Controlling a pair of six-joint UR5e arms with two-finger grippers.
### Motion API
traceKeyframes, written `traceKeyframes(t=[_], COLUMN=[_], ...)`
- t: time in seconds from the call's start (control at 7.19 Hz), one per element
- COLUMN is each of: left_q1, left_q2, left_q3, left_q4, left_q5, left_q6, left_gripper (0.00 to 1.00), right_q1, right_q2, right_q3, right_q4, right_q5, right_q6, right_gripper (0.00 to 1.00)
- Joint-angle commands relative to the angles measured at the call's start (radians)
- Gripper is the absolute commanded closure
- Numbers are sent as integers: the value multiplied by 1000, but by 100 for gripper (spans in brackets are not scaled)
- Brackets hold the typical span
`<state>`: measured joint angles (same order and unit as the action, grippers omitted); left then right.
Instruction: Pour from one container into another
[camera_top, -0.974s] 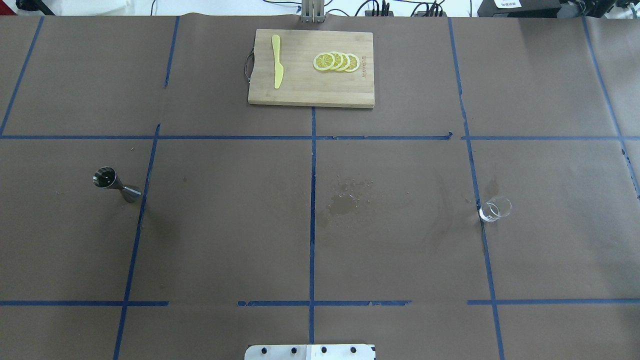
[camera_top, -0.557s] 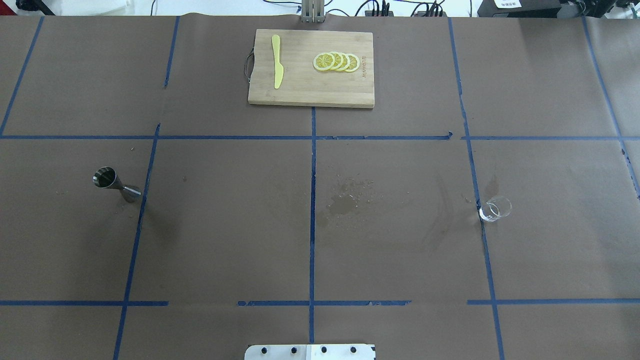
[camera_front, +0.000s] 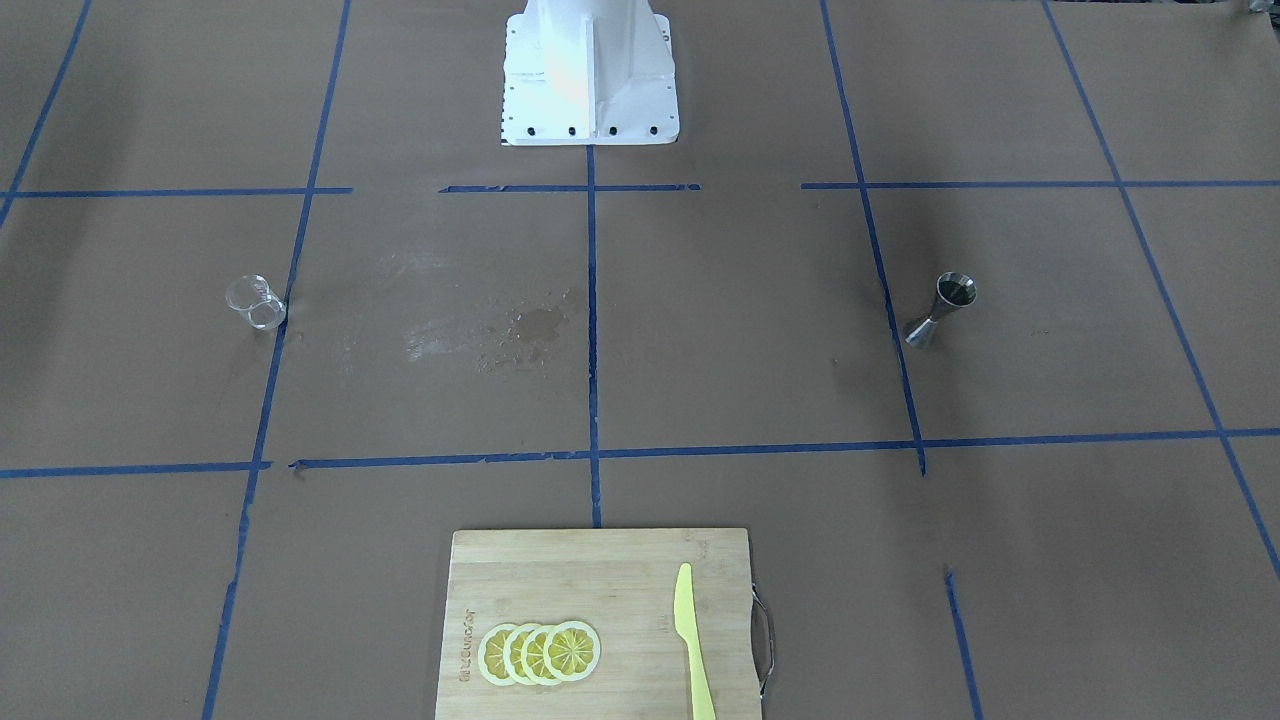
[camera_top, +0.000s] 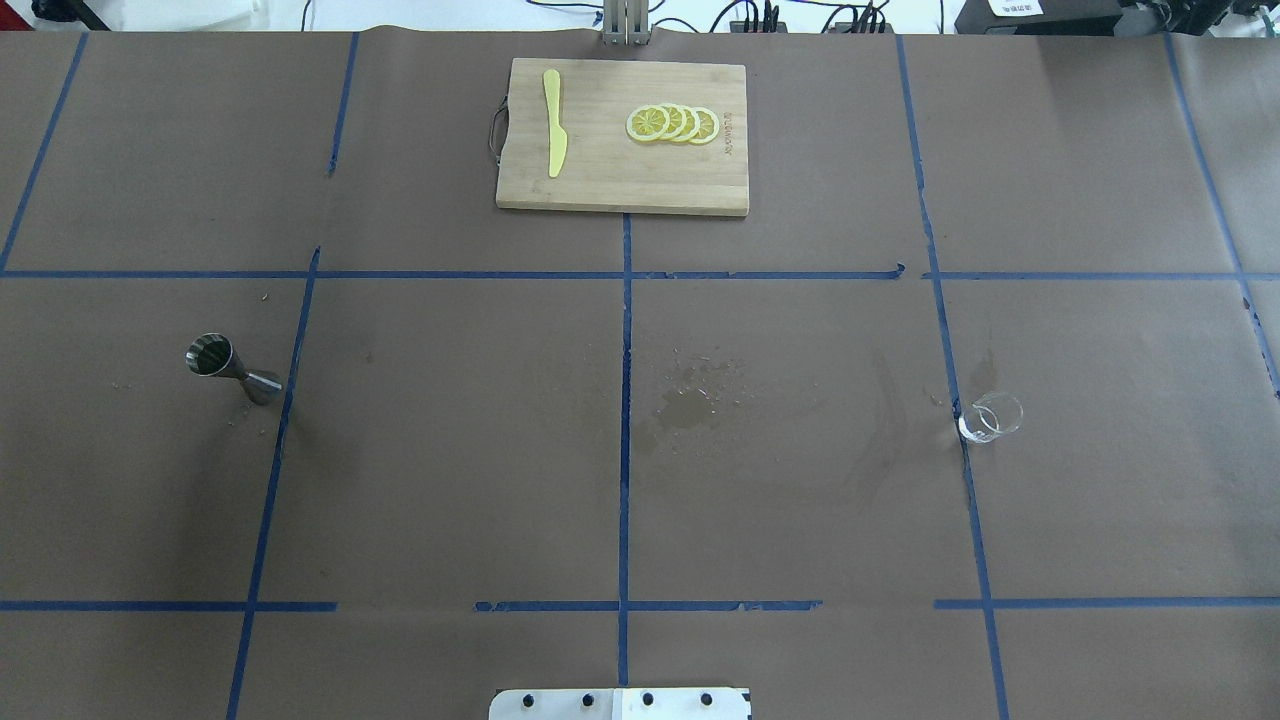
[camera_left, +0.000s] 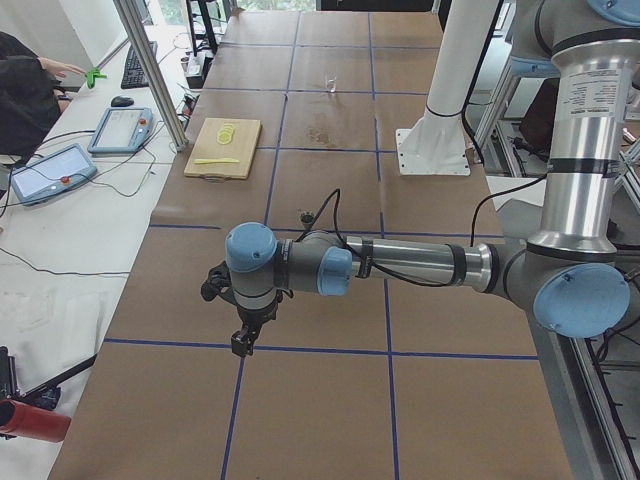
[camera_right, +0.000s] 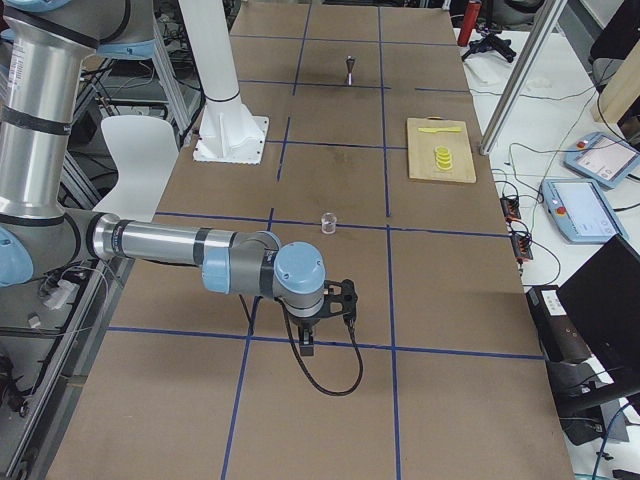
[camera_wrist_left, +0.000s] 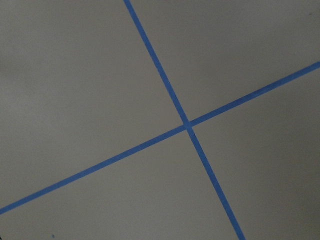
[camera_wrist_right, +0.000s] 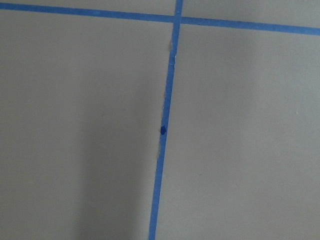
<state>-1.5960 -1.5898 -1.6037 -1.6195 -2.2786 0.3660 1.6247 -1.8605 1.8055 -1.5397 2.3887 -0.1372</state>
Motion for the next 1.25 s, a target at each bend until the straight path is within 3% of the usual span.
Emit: traceKeyframes(t=[0.0,0.42,0.7,1.11], left_q1=[1,-1,-1,-1], left_q2=[1,5,68,82], left_q3=[1,-5,-47,-59], left_q4=[-11,-13,-28,-30], left_q5=[11,39,36,33], left_q6=[1,-39,-178,-182], left_gripper=[0,0,0,0], right_q1=[4,4,4,4], right_q2=[19,23,27,41], right_q3=[-23,-40,-43,-32], right_q4=[1,0,0,3], right_q5=[-9,35,41,50], right_q6=[11,16,28,160], right_gripper=[0,0,0,0])
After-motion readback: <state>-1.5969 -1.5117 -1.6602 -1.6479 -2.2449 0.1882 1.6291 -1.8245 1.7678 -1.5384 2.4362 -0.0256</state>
